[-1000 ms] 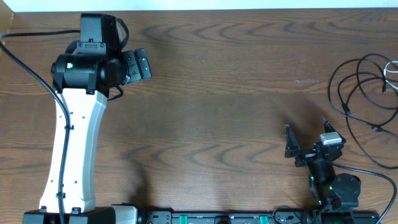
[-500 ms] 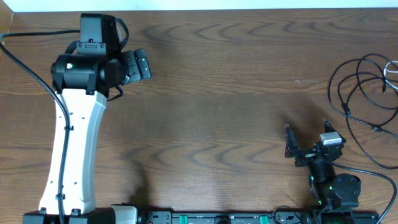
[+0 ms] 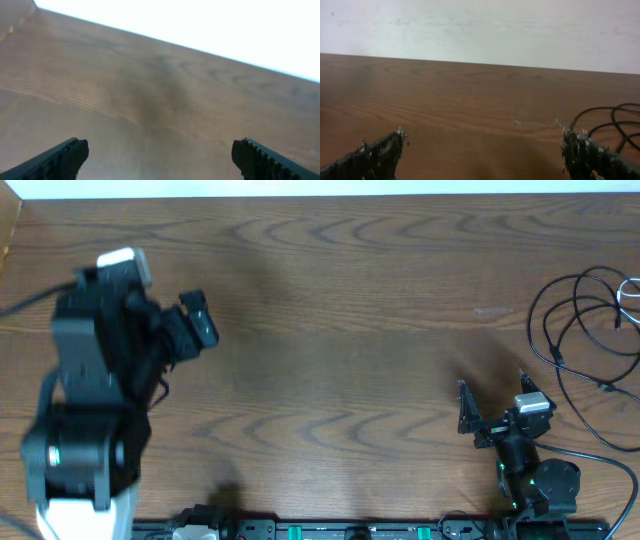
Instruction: Untangle cables
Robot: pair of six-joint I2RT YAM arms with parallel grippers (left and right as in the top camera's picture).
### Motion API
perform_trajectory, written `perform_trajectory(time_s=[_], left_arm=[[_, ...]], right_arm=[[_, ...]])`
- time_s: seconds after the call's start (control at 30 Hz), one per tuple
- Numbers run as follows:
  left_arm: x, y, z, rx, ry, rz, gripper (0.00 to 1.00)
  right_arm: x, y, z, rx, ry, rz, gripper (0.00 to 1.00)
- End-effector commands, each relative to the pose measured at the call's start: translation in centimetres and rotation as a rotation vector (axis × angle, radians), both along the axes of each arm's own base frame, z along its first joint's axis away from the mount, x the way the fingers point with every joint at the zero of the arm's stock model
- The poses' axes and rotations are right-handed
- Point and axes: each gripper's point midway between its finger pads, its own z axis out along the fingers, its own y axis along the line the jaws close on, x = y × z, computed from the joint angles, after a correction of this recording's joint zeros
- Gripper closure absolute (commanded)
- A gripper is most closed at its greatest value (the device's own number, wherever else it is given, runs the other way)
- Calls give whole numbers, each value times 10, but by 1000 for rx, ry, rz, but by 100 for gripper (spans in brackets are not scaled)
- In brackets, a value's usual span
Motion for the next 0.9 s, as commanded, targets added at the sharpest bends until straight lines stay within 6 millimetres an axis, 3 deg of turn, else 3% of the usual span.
perform_trajectory(time_s=[0.0, 0.13, 0.53, 0.7, 0.87], left_arm=[[-15, 5, -11, 27, -53, 2, 2], [-28, 9, -19, 23, -166, 18, 2], [-59, 19, -68, 24, -476, 58, 2], [-60, 19, -91, 27, -566, 58, 2], [-51, 19, -127, 10, -570, 62, 2]], right_arm=[[-1, 2, 0, 14, -1, 9, 1], [-1, 2, 0, 14, -1, 9, 1], [-1, 2, 0, 15, -1, 9, 1], [-1, 2, 0, 15, -1, 9, 1], [-1, 2, 0, 15, -1, 9, 1]])
